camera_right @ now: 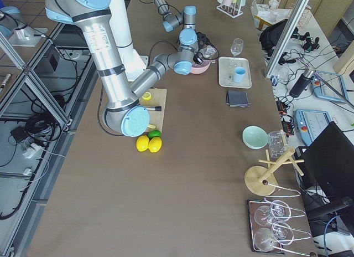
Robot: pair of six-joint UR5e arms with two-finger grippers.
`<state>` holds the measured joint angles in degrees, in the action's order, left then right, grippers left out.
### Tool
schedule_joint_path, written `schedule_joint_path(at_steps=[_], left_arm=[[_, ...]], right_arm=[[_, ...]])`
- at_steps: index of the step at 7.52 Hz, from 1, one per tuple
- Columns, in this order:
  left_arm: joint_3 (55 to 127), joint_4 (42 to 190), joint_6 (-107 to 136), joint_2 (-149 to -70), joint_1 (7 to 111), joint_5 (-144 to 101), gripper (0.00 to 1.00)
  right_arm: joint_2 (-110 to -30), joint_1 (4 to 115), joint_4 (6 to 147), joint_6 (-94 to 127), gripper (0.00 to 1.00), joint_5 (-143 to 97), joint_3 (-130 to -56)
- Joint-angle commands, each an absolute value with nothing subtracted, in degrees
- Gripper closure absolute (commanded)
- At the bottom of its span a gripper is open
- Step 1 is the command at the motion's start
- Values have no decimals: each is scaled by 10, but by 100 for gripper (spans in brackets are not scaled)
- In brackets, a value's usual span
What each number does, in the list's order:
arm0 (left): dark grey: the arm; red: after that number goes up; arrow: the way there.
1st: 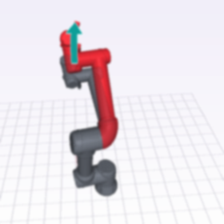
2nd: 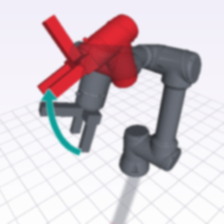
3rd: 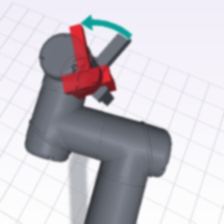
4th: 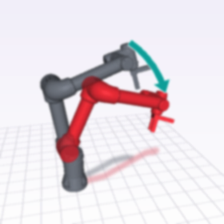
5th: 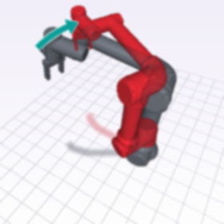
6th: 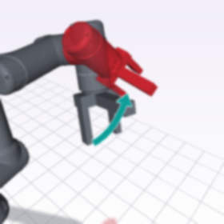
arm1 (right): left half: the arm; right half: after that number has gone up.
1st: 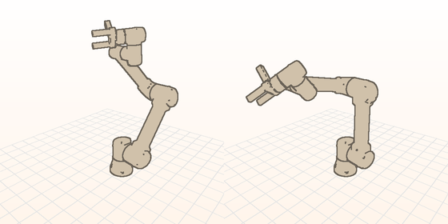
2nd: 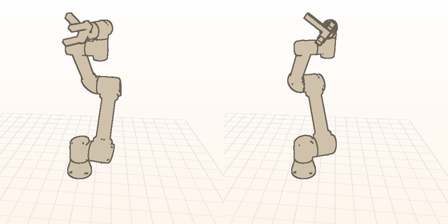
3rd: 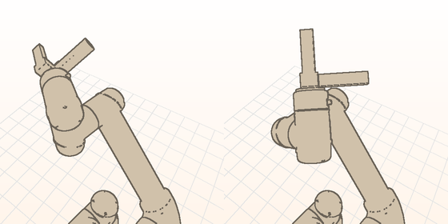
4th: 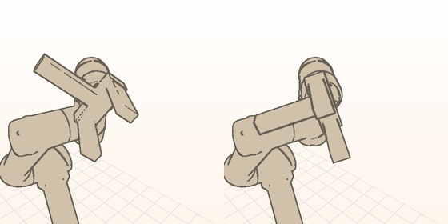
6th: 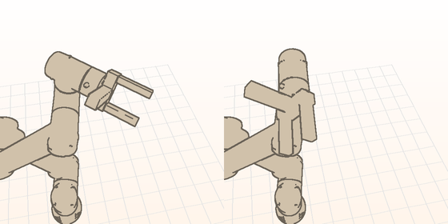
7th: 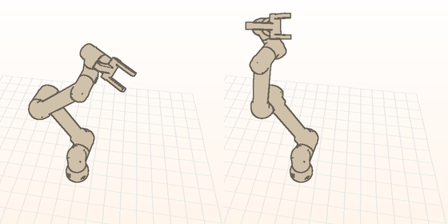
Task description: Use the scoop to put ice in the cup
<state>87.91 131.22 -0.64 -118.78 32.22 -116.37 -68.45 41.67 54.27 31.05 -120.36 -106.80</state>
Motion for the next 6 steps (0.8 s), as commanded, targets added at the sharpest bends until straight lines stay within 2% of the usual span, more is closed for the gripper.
schedule_joint_path(at_steps=[1,5,6], left_arm=[[879,1312,-6,-1185,323,-1164,1],[879,1346,-8,-1153,325,-1163,1],[881,1343,-6,-1153,330,-1164,1]], right_arm=[[-692,467,541,355,100,-1205,-1029],[-651,513,541,367,100,-1205,-938],[-647,513,541,368,100,-1203,-934]])
